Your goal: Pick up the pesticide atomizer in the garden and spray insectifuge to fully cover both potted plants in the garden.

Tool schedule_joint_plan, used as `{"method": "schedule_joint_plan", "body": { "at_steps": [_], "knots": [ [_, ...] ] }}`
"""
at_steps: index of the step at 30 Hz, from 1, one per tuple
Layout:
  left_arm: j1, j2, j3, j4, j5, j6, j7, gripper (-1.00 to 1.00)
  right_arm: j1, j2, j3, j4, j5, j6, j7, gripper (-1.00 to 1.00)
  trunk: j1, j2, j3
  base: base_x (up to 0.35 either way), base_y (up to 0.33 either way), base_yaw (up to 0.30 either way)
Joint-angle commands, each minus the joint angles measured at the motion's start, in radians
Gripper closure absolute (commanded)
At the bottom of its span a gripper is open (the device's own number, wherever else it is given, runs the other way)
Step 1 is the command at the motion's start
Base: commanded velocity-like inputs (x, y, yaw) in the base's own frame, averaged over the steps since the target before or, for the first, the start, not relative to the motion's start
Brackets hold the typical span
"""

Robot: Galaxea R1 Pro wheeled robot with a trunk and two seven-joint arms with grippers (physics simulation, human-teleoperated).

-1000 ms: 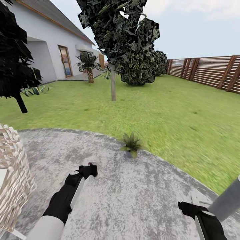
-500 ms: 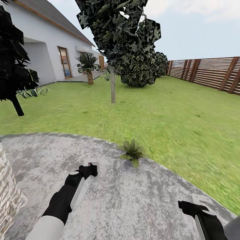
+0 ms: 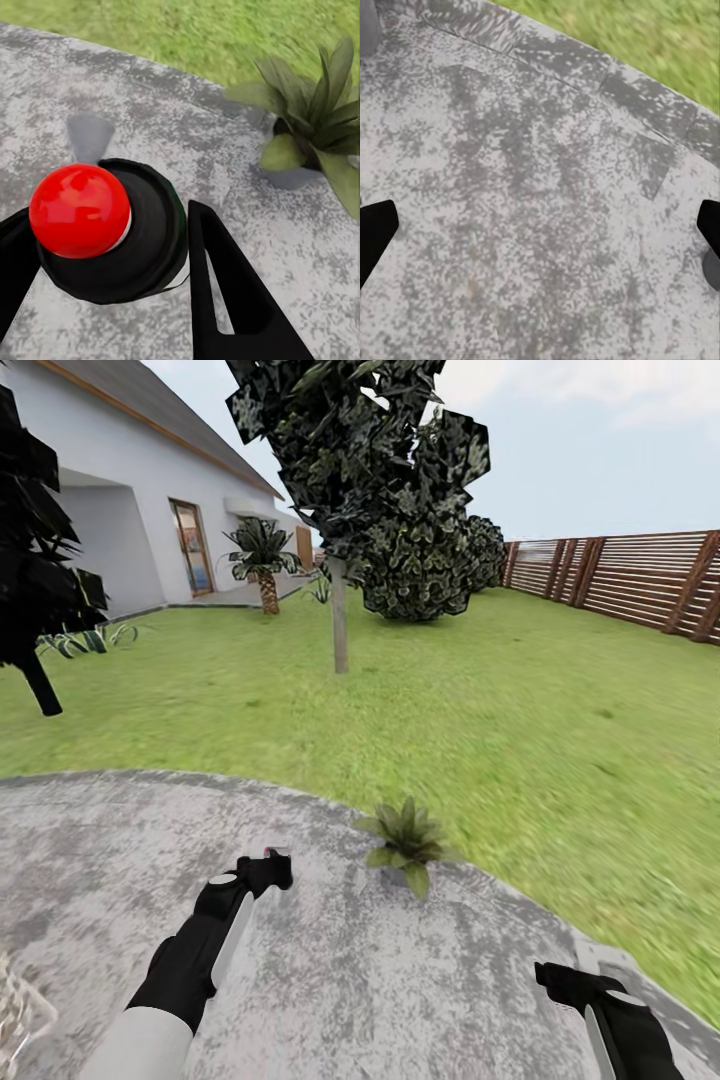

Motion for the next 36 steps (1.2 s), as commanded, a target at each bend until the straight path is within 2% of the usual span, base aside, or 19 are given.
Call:
{"method": "schedule_joint_plan", "body": {
  "at_steps": [1, 16, 28, 36],
  "knots": [
    [0.0, 0.0, 0.0, -0.001, 0.005, 0.005, 0.0, 1.0, -0.001, 0.0, 0.0, -0.001, 0.01, 0.006, 0.003, -1.0, 0.0, 0.0, 0.0, 0.338, 0.107, -0.099],
    [0.0, 0.0, 0.0, -0.001, 0.005, 0.006, 0.0, 1.0, 0.0, 0.0, 0.0, -0.001, 0.01, 0.006, 0.003, -1.0, 0.0, 0.0, 0.017, 0.315, 0.038, -0.173],
    [0.0, -0.002, 0.0, -0.001, 0.005, 0.007, 0.0, 1.0, 0.0, -0.001, 0.0, -0.001, 0.01, 0.006, 0.003, -1.0, 0.0, 0.0, 0.019, 0.024, 0.0, -0.018],
    [0.0, -0.002, 0.0, -0.001, 0.005, 0.007, 0.0, 1.0, 0.0, -0.001, 0.0, -0.001, 0.01, 0.005, 0.003, -1.0, -0.03, 0.056, 0.044, 0.0, 0.0, 0.0]
  ]
}}
